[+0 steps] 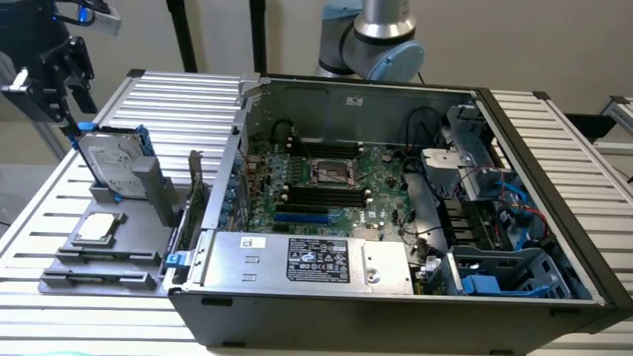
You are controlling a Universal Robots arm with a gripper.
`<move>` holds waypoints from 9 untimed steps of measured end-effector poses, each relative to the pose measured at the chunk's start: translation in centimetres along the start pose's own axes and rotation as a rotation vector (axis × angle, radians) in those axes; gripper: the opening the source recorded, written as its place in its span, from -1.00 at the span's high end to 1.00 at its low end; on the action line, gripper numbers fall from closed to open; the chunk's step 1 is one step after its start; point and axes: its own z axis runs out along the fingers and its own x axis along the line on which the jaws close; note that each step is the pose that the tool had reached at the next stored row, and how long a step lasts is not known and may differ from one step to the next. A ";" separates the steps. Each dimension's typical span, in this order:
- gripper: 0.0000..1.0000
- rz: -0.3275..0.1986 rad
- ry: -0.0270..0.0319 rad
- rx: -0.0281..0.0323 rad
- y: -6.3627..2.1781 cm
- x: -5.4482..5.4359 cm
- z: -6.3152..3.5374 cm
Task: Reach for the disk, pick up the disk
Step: 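Pick up the disk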
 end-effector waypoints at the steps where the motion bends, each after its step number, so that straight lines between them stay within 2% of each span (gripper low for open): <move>1: -0.19 0.000 0.0000 0.0000 -0.04 0.0 0.18; 9: -0.19 0.000 -0.0001 0.0001 -0.10 0.0 1.64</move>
